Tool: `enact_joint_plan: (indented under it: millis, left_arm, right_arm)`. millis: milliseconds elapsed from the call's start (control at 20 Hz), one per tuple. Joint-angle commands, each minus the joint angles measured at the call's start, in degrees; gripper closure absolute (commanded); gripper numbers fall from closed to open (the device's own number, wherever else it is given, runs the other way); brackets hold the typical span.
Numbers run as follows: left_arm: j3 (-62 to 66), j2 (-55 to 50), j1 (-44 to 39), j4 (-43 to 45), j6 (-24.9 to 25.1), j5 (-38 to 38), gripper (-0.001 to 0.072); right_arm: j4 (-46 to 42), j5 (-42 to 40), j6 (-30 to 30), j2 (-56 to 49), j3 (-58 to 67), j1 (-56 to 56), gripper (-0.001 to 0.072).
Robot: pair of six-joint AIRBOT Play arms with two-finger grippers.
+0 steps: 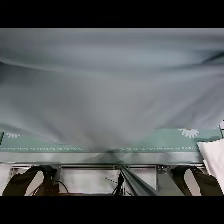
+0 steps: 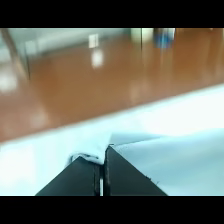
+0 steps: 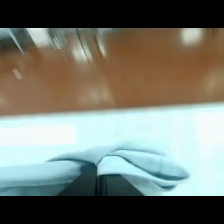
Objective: Fold the shirts.
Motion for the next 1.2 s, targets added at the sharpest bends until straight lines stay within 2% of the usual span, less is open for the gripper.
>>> enact_joint_plan:
  millis: [0, 100, 300, 550, 800, 900, 1150]
  left_arm:
    - [-1.4, -3.3, 0.0, 2.8, -1.1, -9.3, 0.0674]
    - [-4.5, -6.2, 0.0, 2.3, -1.1, -9.3, 0.0674]
    - [-11.1, -15.5, 0.0, -2.3, 0.3, -8.1, 0.0674]
    - [-13.1, -29.6, -1.5, -2.8, 1.3, -2.6, 0.0674]
    - [-13.1, -41.8, -3.5, -2.6, 1.3, -1.0, 0.0673]
    - [-13.1, -46.0, -3.8, -2.7, 1.3, 2.2, 0.0673]
    - [-13.1, -55.2, -7.2, -3.0, 1.3, 10.8, 0.0672]
  right_arm:
    - [-3.5, 15.3, 0.4, -4.2, 0.1, 0.0, 0.0696]
    - [-4.1, 19.6, -1.5, -8.9, 0.0, 0.0, 0.0696]
    - [-10.0, 17.7, -2.0, -21.2, 0.0, 5.6, 0.0696]
    - [-15.4, 0.2, 1.1, -39.7, 0.0, 18.4, 0.0695]
    - [-15.2, -14.3, 2.9, -55.1, 0.0, 22.6, 0.0694]
    - [-15.3, -19.0, 4.9, -59.3, 0.0, 22.7, 0.0694]
    - [-15.4, -26.1, 5.0, -64.8, 0.0, 22.7, 0.0693]
